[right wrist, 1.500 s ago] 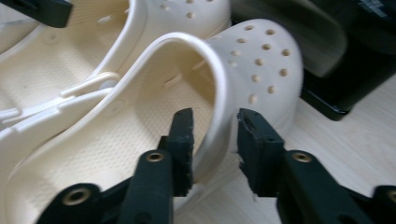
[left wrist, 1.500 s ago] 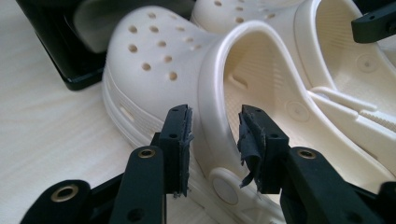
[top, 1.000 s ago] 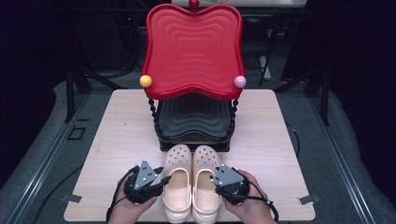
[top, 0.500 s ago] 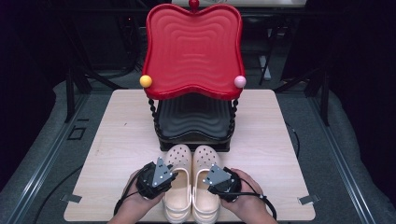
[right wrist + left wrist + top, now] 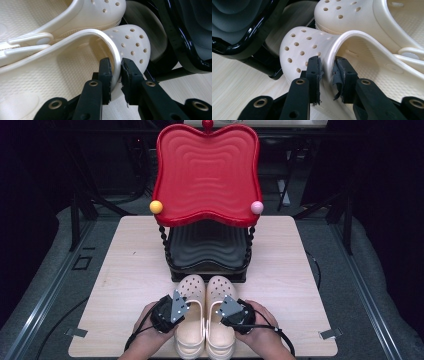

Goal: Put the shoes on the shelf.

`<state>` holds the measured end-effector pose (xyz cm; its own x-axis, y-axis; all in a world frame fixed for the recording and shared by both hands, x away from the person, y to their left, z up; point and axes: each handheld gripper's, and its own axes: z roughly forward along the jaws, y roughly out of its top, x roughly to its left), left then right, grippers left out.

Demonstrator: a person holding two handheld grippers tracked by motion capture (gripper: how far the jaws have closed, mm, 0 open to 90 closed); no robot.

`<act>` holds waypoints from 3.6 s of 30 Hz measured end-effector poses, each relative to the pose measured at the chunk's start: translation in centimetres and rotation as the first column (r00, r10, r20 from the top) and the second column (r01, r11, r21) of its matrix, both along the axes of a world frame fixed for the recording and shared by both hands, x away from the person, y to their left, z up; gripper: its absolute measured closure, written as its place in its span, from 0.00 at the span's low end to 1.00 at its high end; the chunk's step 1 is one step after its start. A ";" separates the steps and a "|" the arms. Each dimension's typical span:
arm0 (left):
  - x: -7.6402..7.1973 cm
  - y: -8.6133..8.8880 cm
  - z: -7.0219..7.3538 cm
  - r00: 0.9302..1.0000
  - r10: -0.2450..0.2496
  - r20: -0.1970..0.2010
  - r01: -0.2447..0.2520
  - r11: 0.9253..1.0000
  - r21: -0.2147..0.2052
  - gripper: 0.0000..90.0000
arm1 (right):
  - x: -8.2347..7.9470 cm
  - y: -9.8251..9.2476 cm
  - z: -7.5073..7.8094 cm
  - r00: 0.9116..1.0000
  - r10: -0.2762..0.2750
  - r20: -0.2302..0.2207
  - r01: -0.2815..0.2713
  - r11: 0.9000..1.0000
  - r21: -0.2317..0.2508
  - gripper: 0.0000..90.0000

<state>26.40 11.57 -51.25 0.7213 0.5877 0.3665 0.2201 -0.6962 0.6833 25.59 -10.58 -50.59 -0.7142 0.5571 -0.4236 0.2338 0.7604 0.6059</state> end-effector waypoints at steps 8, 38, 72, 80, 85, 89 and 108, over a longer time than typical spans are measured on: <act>-0.3 -0.1 0.0 1.000 -0.004 0.029 0.003 1.000 0.029 0.91 | -0.3 -0.1 -0.1 0.999 -0.049 0.020 0.049 0.999 0.019 0.92; -4.1 2.3 4.5 0.992 0.008 0.129 -0.010 1.000 0.019 0.93 | -4.0 -0.9 4.5 0.992 -0.084 0.091 0.076 0.993 0.090 0.93; 1.8 0.5 10.8 0.957 0.010 0.290 -0.023 0.999 0.040 0.93 | 1.5 -0.5 10.7 0.961 -0.114 0.251 0.105 0.993 0.050 0.94; 5.1 -0.8 10.9 0.943 0.011 0.331 -0.037 0.997 0.073 0.94 | 5.0 0.0 10.5 0.948 -0.141 0.286 0.134 0.990 0.044 0.94; 7.1 -1.3 10.6 0.940 0.020 0.341 -0.048 0.996 0.072 0.94 | 6.6 -0.1 10.7 0.943 -0.156 0.294 0.146 0.988 0.055 0.94; 8.3 -1.5 10.3 0.934 0.028 0.356 -0.061 0.995 0.080 0.94 | 7.7 -0.2 10.8 0.935 -0.169 0.311 0.154 0.985 0.072 0.94; 11.3 -2.5 10.5 0.918 0.046 0.394 -0.081 0.994 0.072 0.94 | 11.2 0.0 10.7 0.919 -0.200 0.339 0.180 0.980 0.089 0.94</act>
